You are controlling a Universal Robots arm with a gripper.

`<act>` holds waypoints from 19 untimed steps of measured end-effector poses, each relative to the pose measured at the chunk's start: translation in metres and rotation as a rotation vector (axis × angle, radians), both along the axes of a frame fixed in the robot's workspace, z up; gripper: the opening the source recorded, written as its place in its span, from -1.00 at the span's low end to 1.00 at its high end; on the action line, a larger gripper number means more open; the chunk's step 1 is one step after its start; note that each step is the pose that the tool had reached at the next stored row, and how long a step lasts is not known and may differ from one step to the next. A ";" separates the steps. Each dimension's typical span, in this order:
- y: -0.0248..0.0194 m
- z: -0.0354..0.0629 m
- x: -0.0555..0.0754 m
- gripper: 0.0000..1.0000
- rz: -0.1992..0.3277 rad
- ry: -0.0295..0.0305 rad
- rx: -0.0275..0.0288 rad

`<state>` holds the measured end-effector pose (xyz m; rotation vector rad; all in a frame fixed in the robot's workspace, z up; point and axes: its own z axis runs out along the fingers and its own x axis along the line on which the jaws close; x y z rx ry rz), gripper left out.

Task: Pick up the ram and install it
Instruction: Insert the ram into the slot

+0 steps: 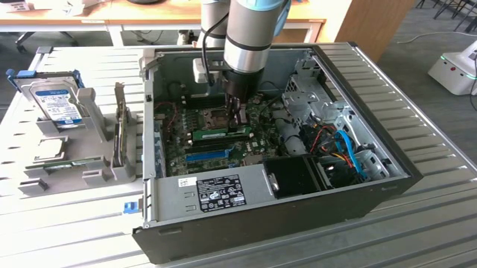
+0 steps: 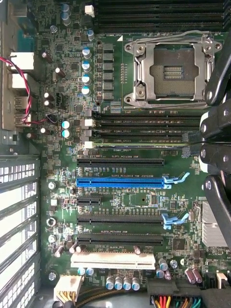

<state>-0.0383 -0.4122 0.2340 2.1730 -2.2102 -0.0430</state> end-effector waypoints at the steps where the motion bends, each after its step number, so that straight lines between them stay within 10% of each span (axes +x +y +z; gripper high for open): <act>1: 0.0000 0.0000 0.000 -0.76 0.000 0.0000 0.0000; 19: 0.0003 -0.0016 0.000 -0.76 0.000 0.0000 0.0000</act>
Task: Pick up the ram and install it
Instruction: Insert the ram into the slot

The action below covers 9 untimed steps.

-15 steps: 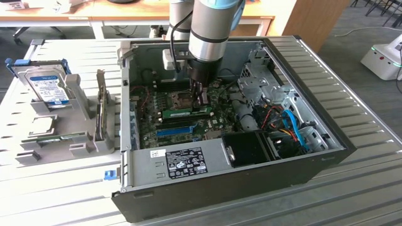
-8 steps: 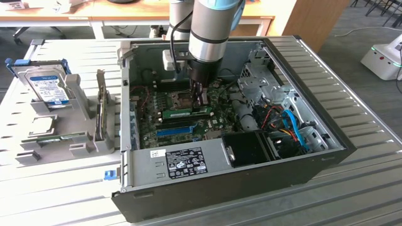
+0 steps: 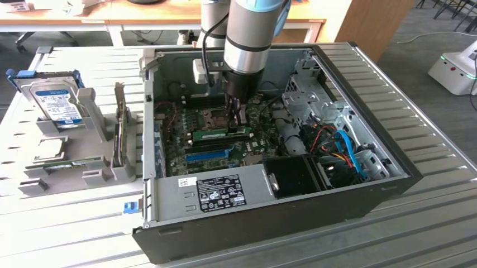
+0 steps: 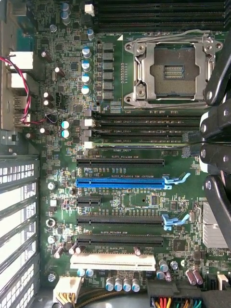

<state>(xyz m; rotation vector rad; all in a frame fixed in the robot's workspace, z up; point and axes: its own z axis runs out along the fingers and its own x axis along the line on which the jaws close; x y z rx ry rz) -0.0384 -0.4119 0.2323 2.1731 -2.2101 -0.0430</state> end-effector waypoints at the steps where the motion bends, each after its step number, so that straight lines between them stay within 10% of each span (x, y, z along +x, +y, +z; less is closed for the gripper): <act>1: 0.0000 -0.0002 0.000 -0.76 0.000 0.0001 -0.0002; 9: 0.0000 -0.0010 0.000 -0.76 0.000 -0.0001 0.0002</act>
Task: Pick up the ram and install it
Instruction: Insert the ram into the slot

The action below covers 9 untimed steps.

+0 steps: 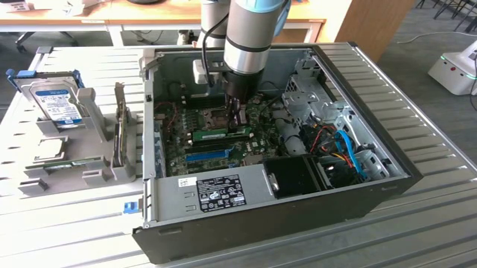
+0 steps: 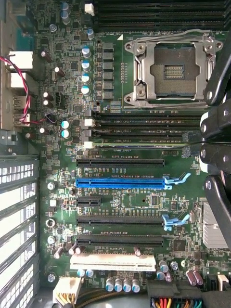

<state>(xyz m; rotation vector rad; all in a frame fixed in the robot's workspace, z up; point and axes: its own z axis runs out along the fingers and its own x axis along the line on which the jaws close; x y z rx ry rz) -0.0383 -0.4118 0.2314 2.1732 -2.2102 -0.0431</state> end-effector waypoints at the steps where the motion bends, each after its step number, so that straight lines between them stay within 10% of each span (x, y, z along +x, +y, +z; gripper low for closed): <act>1: -0.0001 -0.0001 0.000 -0.76 0.000 0.0001 -0.0004; 9: 0.0000 -0.0002 0.001 -0.76 0.000 0.0001 -0.0002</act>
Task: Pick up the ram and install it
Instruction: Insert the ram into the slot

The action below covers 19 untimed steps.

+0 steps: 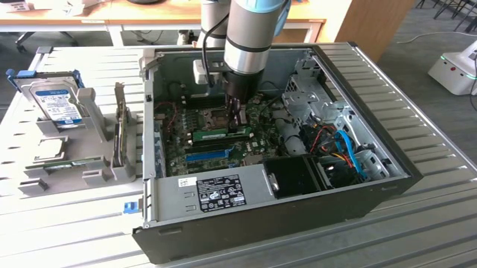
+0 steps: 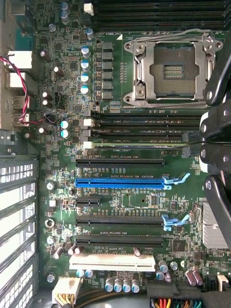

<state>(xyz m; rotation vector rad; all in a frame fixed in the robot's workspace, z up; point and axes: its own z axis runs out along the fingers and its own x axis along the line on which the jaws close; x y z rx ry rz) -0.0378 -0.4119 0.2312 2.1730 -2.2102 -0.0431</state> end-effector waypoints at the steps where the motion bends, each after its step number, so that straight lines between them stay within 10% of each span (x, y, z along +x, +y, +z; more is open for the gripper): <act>1: 0.0000 0.0000 0.000 -0.76 0.000 0.0000 -0.0001; 19: 0.0003 -0.0006 -0.001 -0.76 0.000 0.0000 0.0000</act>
